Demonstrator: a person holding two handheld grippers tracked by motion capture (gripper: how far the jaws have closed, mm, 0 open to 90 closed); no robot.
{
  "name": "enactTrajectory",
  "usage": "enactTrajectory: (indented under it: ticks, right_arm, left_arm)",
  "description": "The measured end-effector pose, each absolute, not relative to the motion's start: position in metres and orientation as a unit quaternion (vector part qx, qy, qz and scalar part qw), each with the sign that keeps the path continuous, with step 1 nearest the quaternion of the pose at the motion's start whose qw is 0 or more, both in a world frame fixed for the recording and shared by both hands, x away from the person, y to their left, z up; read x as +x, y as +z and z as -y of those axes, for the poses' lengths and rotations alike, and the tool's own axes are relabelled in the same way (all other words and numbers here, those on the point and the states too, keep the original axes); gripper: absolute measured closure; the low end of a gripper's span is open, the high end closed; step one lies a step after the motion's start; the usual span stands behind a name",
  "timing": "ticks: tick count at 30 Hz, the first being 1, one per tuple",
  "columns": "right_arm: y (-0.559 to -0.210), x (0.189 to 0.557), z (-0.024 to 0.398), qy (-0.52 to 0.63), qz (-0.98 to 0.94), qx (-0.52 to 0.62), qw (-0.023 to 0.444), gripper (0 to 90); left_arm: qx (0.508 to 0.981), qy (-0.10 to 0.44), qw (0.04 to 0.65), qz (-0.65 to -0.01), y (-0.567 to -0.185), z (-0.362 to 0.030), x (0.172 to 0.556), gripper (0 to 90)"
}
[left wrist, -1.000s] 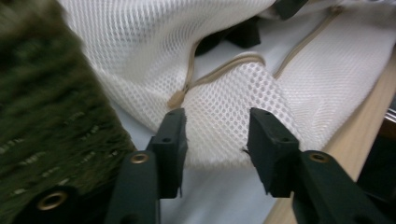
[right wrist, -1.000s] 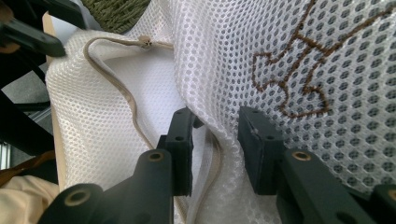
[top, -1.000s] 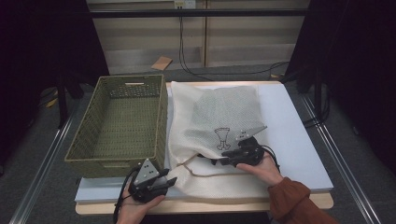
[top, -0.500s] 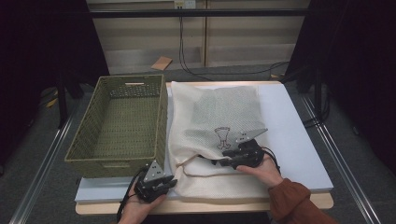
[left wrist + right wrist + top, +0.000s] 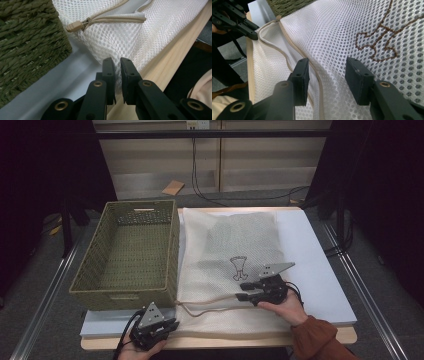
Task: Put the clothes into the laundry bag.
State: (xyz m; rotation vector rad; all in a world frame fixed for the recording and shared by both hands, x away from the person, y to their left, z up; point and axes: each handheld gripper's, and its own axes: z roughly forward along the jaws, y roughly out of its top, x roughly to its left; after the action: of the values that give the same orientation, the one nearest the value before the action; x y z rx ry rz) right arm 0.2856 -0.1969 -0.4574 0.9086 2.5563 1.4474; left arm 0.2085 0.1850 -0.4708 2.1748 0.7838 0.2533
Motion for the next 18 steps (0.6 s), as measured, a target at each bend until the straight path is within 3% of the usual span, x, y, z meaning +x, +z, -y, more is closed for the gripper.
enactTrajectory:
  ticks: [9,15,18]
  right_arm:
    - [-0.473,0.293,0.193,0.44,-0.846,0.301,0.029,49.7]
    - [-0.469,0.293,0.192,0.443,-0.845,0.297,0.03,51.3]
    - [-0.464,0.291,0.193,0.449,-0.842,0.297,0.032,51.1]
  left_arm:
    - [0.857,0.096,0.393,-0.319,-0.474,-0.185,0.215,76.0]
    - [0.828,0.088,0.447,-0.328,-0.467,-0.196,0.217,64.0]
    - [0.827,0.096,0.435,-0.344,-0.469,-0.197,0.22,60.5]
